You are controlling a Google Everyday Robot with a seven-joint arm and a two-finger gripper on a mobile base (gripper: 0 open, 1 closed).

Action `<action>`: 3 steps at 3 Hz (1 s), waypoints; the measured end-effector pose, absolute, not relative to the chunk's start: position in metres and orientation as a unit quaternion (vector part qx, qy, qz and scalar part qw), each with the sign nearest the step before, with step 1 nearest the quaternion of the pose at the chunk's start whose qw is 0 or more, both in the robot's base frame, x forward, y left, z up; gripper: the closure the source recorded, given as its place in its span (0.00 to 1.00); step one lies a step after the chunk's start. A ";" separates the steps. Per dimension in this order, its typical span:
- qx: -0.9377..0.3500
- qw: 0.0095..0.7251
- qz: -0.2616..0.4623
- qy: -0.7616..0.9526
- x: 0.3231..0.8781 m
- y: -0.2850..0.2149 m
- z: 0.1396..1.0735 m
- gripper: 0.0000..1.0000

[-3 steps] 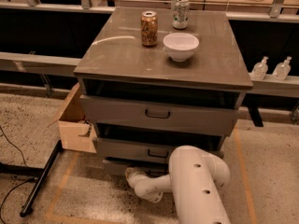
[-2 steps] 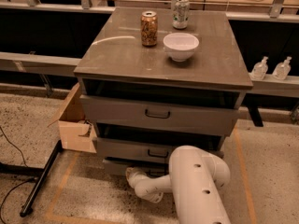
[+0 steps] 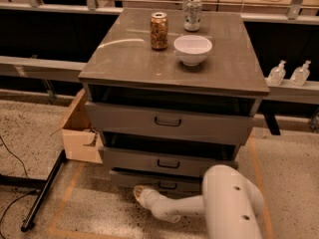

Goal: Close bottom drawer

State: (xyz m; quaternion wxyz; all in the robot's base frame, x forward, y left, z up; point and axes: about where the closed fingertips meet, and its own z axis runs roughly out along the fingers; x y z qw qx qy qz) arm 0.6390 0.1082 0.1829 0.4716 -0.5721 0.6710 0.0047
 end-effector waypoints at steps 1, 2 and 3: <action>-0.596 0.467 0.030 0.652 0.622 0.102 0.183 0.84; -0.599 0.467 0.031 0.649 0.621 0.107 0.183 0.62; -0.600 0.467 0.032 0.649 0.621 0.108 0.183 0.38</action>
Offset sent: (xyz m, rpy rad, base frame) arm -0.0169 -0.0064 0.0005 0.0088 0.0171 0.0748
